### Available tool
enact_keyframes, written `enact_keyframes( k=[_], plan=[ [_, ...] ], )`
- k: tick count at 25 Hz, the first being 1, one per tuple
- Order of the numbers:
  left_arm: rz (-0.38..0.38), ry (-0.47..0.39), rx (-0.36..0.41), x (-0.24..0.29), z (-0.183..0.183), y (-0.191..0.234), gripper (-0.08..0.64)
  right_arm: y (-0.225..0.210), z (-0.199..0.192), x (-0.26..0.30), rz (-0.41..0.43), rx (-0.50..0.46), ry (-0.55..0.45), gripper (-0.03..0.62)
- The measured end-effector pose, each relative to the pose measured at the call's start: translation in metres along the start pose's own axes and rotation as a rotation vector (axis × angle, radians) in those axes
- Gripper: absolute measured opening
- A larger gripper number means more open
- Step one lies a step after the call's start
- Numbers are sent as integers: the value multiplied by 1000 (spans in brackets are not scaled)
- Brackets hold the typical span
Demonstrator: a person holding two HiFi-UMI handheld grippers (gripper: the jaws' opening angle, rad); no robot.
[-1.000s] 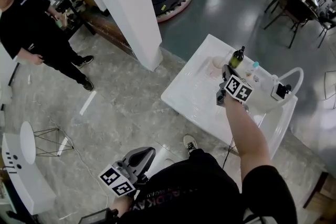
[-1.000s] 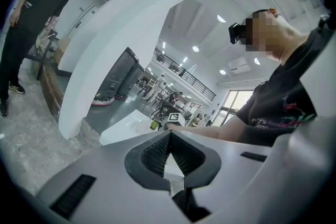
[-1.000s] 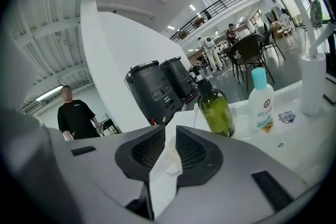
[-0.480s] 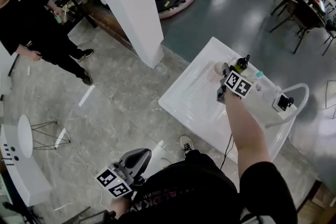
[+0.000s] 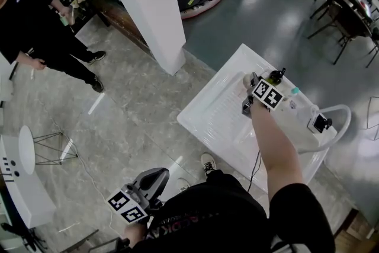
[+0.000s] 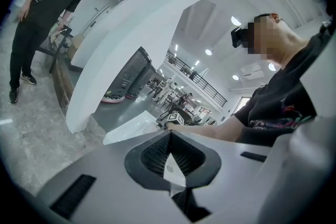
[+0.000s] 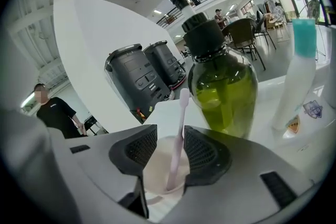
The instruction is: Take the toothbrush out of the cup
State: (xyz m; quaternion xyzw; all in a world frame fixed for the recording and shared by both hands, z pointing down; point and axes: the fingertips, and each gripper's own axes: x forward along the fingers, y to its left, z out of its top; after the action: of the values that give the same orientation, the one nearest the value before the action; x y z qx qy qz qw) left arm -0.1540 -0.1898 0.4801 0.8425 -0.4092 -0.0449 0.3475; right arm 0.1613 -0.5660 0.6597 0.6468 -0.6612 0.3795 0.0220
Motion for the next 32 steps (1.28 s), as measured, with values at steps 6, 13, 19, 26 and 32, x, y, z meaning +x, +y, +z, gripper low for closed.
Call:
enact_keyframes(
  k=[6, 13, 19, 26, 32],
  plan=[
    [2, -24, -23, 6, 4, 5, 8, -7, 3, 6, -109, 16, 28, 147],
    [-18, -53, -47, 11, 8, 11, 8, -13, -1, 12, -246, 14, 90, 147],
    [-18, -68, -59, 12, 12, 16, 8, -18, 2, 10, -327, -70, 96, 64],
    [-26, -56, -60, 12, 11, 21, 8, -12, 5, 0, -272, -182, 17, 48],
    [-43, -32, -58, 13, 11, 20, 8, 0, 12, -9, -218, -249, -35, 45]
  ],
)
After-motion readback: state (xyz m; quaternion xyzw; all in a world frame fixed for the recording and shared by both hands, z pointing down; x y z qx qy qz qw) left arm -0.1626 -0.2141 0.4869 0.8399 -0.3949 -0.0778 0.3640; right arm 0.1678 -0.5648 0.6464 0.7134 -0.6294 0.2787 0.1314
